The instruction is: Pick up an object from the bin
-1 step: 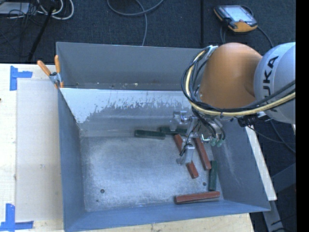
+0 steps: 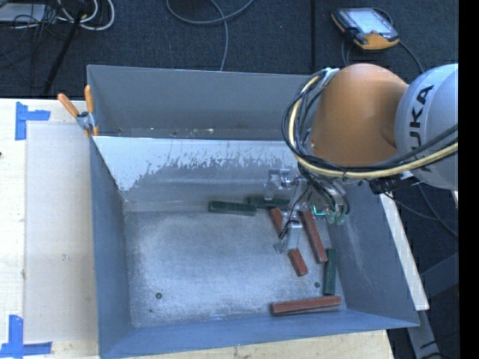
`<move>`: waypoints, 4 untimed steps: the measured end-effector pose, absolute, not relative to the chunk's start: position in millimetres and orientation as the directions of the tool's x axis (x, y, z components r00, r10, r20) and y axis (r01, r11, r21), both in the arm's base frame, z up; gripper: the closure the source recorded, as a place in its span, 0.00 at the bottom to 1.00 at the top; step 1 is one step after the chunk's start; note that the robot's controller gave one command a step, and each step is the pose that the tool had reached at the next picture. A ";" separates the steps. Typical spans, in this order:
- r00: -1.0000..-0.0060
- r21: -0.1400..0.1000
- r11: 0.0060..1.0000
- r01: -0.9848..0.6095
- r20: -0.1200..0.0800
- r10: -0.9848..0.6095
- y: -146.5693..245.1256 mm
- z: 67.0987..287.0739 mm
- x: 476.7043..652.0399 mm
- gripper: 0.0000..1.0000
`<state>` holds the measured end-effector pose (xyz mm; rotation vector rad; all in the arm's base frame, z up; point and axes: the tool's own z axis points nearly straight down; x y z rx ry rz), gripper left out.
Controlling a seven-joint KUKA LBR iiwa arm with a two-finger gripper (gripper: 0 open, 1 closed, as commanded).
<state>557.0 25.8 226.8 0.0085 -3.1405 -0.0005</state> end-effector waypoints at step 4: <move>-0.924 0.000 0.924 -0.384 -0.001 -0.384 -77.4 246.8 551.2 0.00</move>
Offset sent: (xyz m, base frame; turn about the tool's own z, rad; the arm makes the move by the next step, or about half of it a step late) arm 0.0361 -0.0483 0.0312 -0.1409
